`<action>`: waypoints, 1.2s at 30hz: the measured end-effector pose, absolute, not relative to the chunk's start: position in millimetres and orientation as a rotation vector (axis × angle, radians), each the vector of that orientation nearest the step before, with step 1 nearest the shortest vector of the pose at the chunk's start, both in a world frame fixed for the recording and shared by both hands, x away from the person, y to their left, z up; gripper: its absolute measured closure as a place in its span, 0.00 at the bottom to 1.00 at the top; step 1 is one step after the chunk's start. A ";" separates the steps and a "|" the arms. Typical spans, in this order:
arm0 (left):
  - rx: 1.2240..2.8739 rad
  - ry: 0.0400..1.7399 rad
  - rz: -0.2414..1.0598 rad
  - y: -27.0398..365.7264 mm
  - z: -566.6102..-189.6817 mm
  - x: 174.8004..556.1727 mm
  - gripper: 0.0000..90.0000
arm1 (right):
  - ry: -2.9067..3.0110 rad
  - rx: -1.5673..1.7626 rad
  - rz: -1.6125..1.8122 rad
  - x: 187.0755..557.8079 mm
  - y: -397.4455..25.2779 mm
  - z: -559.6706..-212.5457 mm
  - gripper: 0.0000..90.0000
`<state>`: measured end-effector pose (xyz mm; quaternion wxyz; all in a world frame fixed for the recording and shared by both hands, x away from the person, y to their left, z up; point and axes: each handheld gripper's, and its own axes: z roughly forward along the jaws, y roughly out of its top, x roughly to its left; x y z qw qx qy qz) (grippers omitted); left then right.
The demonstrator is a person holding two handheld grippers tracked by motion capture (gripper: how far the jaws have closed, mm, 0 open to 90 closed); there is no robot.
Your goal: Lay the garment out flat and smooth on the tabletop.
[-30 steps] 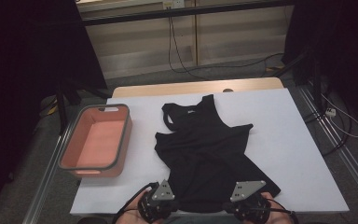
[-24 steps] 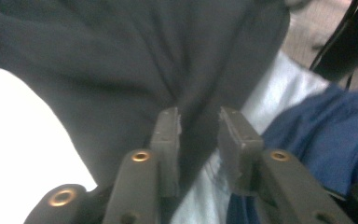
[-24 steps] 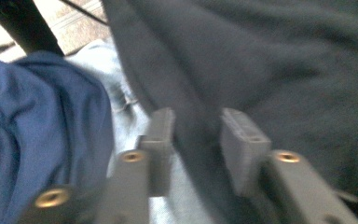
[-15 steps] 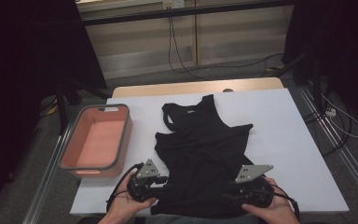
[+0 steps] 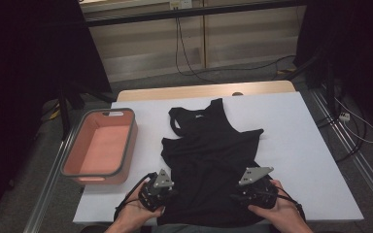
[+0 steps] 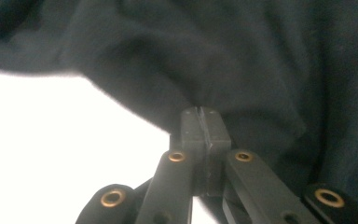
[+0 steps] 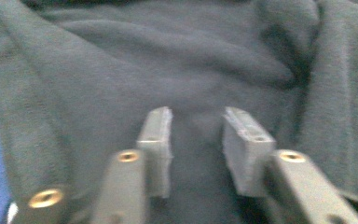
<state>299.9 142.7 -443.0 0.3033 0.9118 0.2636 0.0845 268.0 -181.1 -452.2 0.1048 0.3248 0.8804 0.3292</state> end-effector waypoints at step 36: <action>2.364 0.584 0.199 127.3 -437.5 283.8 0.61 | 2.515 1.070 1.009 254.1 -204.9 -440.5 0.59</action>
